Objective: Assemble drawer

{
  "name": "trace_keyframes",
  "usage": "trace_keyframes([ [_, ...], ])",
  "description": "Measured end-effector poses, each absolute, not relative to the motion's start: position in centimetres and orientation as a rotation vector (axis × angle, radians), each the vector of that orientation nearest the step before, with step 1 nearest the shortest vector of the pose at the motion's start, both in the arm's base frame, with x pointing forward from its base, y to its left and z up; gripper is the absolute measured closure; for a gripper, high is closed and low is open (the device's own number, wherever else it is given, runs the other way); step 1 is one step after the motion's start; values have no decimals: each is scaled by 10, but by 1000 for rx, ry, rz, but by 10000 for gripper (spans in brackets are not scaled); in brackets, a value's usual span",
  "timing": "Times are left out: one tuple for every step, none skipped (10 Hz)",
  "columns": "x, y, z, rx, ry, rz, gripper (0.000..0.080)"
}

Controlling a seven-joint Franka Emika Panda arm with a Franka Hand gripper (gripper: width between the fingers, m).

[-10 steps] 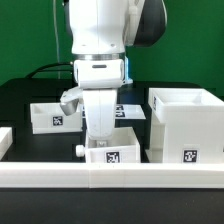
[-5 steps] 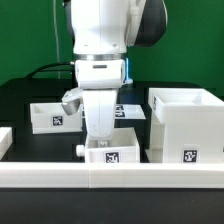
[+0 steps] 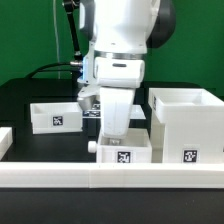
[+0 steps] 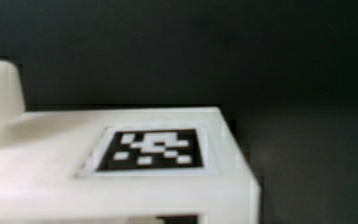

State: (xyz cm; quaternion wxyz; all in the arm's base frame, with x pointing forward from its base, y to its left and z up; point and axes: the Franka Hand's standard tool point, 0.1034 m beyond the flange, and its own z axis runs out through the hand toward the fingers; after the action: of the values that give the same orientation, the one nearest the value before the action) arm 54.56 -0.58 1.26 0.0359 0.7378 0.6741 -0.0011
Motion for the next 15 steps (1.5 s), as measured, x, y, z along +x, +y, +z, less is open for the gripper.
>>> trace_keyframes([
  [546,-5,13,2264,2071,-5,757],
  [546,-7,12,2265,2070,-5,757],
  [546,-6,12,2256,2080,-6,757],
  [546,-6,12,2236,2102,-6,757],
  [546,-2,13,2230,2113,-10,757],
  [545,2,12,2213,2141,-31,757],
  [547,3,13,2205,2156,-51,757],
  [547,2,13,2208,2154,-53,757],
  [547,2,13,2208,2153,-54,757],
  [547,2,13,2209,2153,-54,757],
  [547,2,13,2209,2153,-54,757],
  [546,2,12,2200,2163,-54,757],
  [546,2,12,2196,2164,-49,757],
  [546,4,11,2177,2166,-17,757],
  [545,5,11,2180,2165,-22,757],
])
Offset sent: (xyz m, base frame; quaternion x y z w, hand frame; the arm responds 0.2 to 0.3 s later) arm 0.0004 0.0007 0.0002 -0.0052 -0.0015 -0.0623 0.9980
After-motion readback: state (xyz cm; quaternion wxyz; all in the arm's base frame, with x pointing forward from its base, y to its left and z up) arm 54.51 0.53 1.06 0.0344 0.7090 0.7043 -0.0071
